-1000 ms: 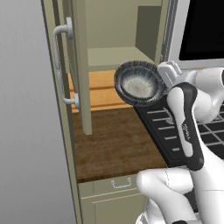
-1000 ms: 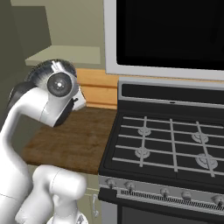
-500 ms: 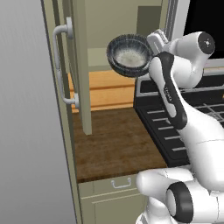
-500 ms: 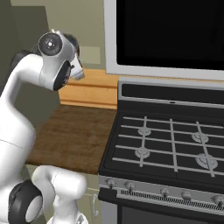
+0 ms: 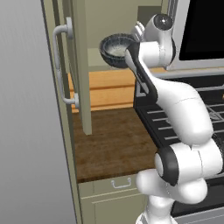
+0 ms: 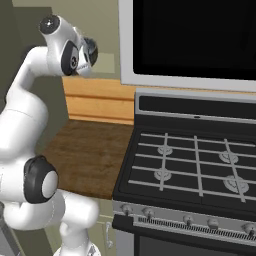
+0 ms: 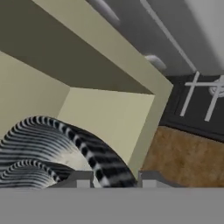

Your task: Pick up the bowls on the counter and stack them on top of one another in the open cabinet. Place the smaller bowl on top of the larger bowl.

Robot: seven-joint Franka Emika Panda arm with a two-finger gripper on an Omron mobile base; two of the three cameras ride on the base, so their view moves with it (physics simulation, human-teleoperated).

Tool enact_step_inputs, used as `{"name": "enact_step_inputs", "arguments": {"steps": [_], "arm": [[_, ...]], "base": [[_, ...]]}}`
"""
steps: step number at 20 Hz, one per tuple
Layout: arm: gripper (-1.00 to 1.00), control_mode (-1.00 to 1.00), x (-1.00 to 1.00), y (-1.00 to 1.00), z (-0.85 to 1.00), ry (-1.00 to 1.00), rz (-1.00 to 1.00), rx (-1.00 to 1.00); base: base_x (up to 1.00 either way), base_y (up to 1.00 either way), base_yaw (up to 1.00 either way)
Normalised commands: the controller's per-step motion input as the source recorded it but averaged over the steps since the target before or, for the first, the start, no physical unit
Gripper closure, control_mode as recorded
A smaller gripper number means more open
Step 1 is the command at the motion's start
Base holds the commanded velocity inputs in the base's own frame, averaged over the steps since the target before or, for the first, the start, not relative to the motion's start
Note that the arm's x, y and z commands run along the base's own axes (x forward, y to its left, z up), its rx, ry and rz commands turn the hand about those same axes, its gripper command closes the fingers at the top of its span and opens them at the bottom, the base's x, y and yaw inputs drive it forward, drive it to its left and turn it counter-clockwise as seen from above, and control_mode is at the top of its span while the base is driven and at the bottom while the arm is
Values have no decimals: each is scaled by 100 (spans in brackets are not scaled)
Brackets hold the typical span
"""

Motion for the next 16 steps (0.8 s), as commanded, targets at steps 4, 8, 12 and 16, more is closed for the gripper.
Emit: {"name": "enact_step_inputs", "arguments": {"steps": [4, 8, 12, 16], "arm": [[100, -100, 83, 25, -8, 2, -24, 0], [-100, -100, 2, 1, -3, -3, -12, 2], [-100, -100, -59, 0, 0, -11, 0, 7], [-100, -100, -76, -3, 0, -11, 0, 10]], "base": [[0, 0, 0], [0, 0, 0], [0, 0, 0], [0, 0, 0]]}}
